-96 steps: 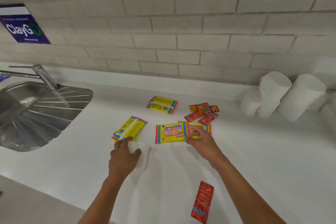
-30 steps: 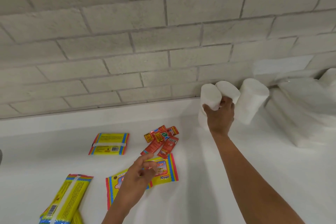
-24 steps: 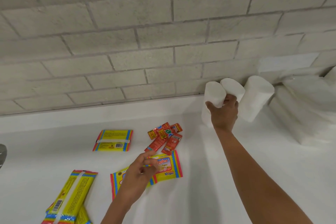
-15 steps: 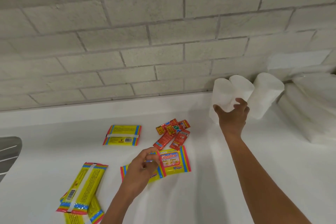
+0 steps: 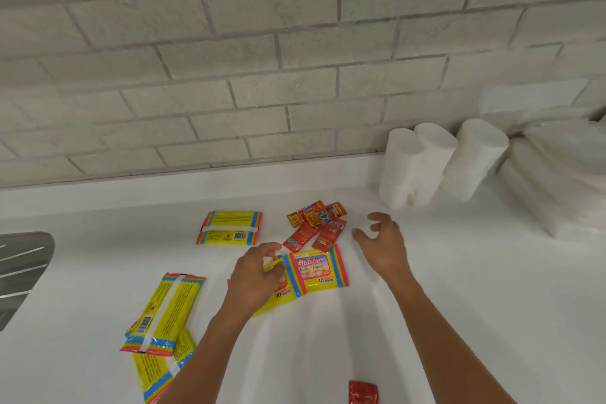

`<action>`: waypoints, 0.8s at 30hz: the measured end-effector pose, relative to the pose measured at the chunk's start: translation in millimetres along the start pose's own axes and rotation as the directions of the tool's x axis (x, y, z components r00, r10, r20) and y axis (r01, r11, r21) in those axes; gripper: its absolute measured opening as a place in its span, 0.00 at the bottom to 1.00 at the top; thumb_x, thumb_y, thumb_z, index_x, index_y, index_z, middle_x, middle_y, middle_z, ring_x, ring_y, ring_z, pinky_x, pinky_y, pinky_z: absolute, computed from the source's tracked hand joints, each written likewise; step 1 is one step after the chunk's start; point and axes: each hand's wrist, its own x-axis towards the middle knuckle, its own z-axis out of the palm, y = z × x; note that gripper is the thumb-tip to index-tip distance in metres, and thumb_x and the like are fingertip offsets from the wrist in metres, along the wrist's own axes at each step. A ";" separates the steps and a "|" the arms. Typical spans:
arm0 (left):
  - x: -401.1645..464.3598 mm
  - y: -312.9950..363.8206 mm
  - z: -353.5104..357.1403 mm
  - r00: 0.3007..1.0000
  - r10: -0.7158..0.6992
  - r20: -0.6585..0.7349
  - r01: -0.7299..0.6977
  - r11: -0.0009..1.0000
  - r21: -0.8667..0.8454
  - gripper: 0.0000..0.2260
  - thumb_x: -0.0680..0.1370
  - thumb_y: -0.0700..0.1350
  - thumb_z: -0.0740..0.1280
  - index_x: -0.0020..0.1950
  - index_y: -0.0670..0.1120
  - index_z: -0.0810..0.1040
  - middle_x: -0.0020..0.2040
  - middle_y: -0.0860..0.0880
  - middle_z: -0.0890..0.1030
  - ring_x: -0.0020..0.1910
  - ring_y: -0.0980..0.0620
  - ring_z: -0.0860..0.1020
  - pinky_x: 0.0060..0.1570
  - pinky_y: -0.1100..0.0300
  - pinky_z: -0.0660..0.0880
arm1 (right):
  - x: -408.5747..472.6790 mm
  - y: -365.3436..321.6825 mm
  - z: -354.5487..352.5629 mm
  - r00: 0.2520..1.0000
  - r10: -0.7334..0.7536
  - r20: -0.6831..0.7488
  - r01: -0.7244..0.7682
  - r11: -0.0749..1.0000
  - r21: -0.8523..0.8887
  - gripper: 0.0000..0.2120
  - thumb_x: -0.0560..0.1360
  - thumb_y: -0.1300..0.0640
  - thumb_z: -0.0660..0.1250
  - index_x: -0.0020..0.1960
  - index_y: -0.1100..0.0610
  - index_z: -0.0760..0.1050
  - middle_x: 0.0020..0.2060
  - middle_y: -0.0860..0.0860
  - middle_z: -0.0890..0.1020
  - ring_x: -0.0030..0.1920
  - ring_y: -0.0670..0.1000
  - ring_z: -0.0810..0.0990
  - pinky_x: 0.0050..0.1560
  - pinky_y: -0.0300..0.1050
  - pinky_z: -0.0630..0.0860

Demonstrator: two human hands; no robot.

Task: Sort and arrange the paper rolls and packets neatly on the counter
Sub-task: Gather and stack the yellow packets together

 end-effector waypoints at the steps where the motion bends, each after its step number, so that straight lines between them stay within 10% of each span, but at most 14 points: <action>1: 2.9 -4.3 -0.9 1.000 0.010 -0.006 -0.009 0.998 0.063 0.16 0.77 0.47 0.69 0.63 0.58 0.76 0.62 0.53 0.76 0.60 0.53 0.74 0.51 0.57 0.77 | -4.7 1.8 2.2 0.999 0.007 0.043 -0.006 1.000 -0.021 0.21 0.76 0.50 0.72 0.66 0.53 0.71 0.57 0.53 0.75 0.52 0.49 0.75 0.51 0.43 0.69; 13: 0.3 -24.0 -19.0 0.947 -0.161 0.279 0.032 0.908 0.418 0.37 0.71 0.50 0.71 0.78 0.56 0.61 0.73 0.49 0.67 0.70 0.46 0.67 0.68 0.50 0.68 | -28.7 12.9 24.1 0.940 0.137 0.314 -0.080 0.979 -0.188 0.25 0.76 0.46 0.71 0.69 0.51 0.68 0.61 0.54 0.78 0.57 0.53 0.80 0.56 0.47 0.77; 24: -5.7 -11.6 -18.1 0.954 -0.232 0.191 0.081 0.811 0.579 0.42 0.70 0.55 0.76 0.79 0.52 0.59 0.68 0.45 0.68 0.70 0.44 0.66 0.65 0.46 0.70 | -27.6 15.1 23.5 0.903 0.110 0.416 -0.047 0.986 -0.160 0.22 0.75 0.50 0.72 0.66 0.52 0.69 0.57 0.54 0.81 0.54 0.53 0.82 0.54 0.47 0.78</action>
